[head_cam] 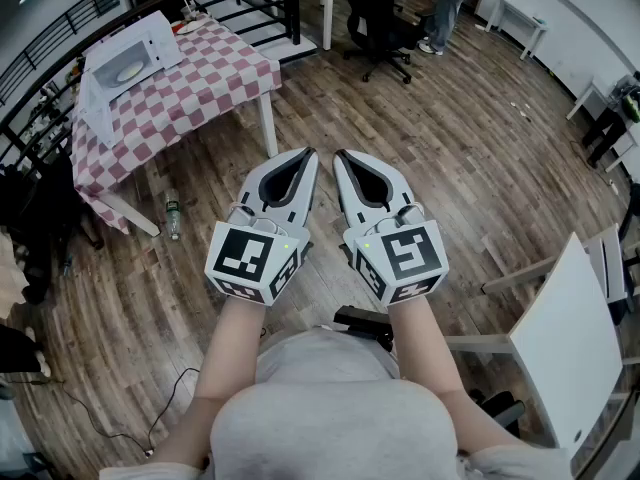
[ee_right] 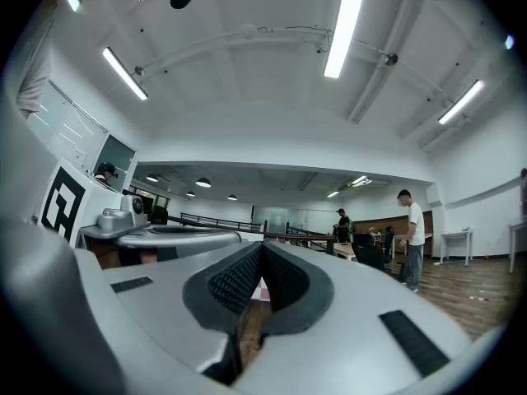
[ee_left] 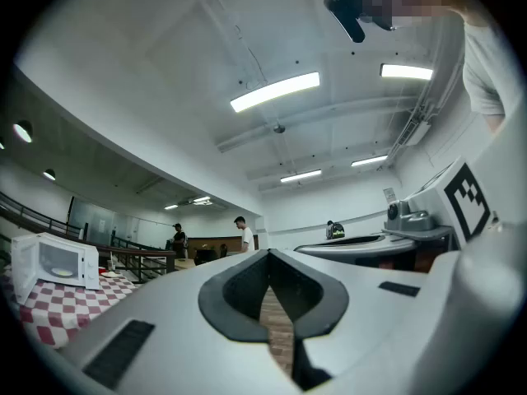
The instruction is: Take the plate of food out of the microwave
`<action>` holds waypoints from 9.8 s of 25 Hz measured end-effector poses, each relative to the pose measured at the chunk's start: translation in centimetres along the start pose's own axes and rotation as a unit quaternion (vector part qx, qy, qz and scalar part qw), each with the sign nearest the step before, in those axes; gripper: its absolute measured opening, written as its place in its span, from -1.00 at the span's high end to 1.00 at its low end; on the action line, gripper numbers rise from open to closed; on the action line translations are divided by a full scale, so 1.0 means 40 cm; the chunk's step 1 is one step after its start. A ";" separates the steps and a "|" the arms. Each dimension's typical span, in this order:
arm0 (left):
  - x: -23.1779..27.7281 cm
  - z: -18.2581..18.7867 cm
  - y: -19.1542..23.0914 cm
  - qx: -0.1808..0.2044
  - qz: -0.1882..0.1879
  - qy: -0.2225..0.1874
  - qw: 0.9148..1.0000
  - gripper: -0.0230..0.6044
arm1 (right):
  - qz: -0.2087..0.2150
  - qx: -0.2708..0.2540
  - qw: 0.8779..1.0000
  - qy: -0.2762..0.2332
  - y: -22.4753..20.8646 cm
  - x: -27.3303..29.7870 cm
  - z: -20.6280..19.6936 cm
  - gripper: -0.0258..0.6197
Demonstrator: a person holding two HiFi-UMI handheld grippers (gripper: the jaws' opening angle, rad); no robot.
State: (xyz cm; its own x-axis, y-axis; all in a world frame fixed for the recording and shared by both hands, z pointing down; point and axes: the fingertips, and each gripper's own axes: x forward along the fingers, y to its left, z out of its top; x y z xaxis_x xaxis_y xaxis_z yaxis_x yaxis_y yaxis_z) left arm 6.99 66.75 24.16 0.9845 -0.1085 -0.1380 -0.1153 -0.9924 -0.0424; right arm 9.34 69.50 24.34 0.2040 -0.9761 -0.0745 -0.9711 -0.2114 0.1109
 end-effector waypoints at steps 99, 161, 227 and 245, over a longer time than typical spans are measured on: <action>-0.438 -0.109 1.110 -0.048 0.245 0.015 0.968 0.93 | 0.221 0.045 0.974 0.020 0.747 0.915 -0.125 0.84; -0.061 -0.246 1.861 -0.075 0.347 0.019 0.935 0.93 | 0.329 0.042 0.942 0.039 0.621 1.772 -0.235 0.84; 0.109 -0.494 2.550 -0.057 0.367 0.097 0.923 0.93 | 0.286 0.114 0.941 0.139 0.633 2.506 -0.506 0.83; 0.082 -0.526 2.597 -0.081 0.412 0.107 0.901 0.93 | 0.315 0.216 0.903 0.198 0.656 2.574 -0.595 0.01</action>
State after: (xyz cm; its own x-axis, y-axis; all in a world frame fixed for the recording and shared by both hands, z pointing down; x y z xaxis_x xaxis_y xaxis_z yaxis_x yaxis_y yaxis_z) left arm 1.01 -37.89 40.11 0.5779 -0.8042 0.1389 -0.8156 -0.5630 0.1338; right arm 7.81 -37.72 43.16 -0.4595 -0.8556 0.2383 -0.8508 0.3469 -0.3948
